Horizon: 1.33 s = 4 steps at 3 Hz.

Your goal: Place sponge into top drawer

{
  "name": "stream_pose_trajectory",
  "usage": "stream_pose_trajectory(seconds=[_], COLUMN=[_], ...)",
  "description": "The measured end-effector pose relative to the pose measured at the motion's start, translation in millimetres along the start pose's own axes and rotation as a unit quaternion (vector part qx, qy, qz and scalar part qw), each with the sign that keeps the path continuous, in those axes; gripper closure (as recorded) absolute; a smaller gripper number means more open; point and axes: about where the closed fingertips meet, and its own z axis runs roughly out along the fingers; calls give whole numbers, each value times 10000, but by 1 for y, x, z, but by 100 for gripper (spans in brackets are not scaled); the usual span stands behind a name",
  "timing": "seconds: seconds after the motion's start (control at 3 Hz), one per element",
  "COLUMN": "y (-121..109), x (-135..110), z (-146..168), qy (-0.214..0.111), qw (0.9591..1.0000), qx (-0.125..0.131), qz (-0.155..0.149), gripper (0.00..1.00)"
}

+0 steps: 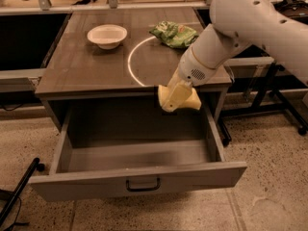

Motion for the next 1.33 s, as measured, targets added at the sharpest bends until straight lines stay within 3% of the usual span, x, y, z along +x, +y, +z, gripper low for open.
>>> stream_pose_trajectory(seconds=[0.67, 1.0, 1.33], y=[22, 25, 20], x=[11, 21, 33], z=[47, 89, 109], qy=[14, 33, 64], qw=[9992, 9969, 9923], qx=[47, 248, 449], qz=[392, 749, 1157], gripper=[100, 98, 76])
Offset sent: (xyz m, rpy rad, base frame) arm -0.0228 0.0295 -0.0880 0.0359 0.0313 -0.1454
